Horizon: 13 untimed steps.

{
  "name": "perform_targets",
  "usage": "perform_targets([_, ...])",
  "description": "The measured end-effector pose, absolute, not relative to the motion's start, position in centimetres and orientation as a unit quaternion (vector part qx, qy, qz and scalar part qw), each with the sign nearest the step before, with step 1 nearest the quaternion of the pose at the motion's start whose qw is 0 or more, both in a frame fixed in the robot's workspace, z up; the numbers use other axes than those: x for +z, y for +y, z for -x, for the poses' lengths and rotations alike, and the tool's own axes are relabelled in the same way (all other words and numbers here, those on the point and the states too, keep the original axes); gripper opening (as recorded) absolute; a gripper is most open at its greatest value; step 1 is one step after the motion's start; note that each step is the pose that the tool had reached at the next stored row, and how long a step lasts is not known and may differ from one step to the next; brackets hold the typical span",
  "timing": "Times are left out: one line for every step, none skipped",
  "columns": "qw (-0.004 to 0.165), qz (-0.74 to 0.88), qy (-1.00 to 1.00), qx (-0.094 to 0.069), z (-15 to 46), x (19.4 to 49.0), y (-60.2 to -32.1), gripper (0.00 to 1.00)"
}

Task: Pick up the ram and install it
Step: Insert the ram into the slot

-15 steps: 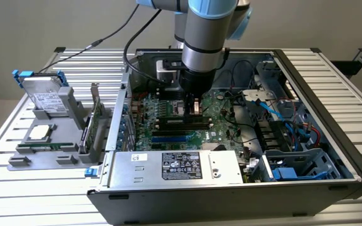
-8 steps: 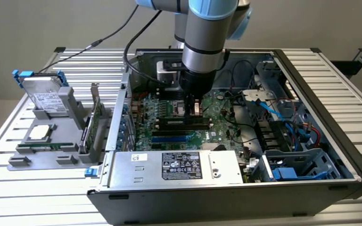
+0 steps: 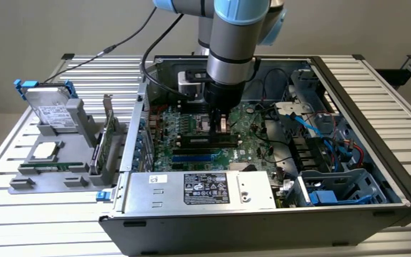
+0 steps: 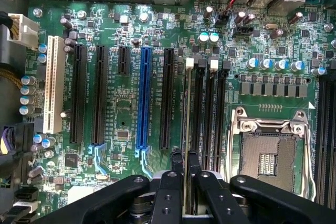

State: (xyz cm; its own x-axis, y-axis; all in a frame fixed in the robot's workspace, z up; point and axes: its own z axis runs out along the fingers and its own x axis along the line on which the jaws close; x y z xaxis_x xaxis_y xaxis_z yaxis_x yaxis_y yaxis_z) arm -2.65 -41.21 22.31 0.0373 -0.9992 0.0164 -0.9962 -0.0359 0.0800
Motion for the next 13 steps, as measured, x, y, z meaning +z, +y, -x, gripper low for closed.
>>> perform_targets([0.035,-0.719,-0.693,-0.022,2.65,22.28,-41.21,0.15])
perform_targets([0.035,-0.719,-0.694,-0.021,2.65,22.26,-41.21,0.15])
perform_targets([0.035,-0.719,-0.694,-0.021,2.65,22.23,-41.22,0.15])
perform_targets([0.036,-0.719,-0.694,-0.021,2.65,22.2,-41.21,0.15])
perform_targets([0.036,-0.719,-0.694,-0.021,2.65,22.19,-41.21,0.15])
perform_targets([0.036,-0.719,-0.694,-0.021,2.65,22.17,-41.21,0.15])
perform_targets([0.036,-0.718,-0.695,-0.021,2.65,22.15,-41.21,0.15])
perform_targets([0.036,-0.717,-0.696,-0.021,2.66,22.14,-41.21,0.15])
perform_targets([0.036,-0.716,-0.696,-0.021,2.66,22.13,-41.21,0.15])
perform_targets([0.036,-0.716,-0.697,-0.021,2.66,22.12,-41.21,0.15])
perform_targets([0.036,-0.715,-0.698,-0.021,2.66,22.11,-41.21,0.15])
perform_targets([0.036,-0.714,-0.699,-0.021,2.66,22.09,-41.21,0.15])
perform_targets([0.036,-0.713,-0.7,-0.021,2.66,22.08,-41.21,0.15])
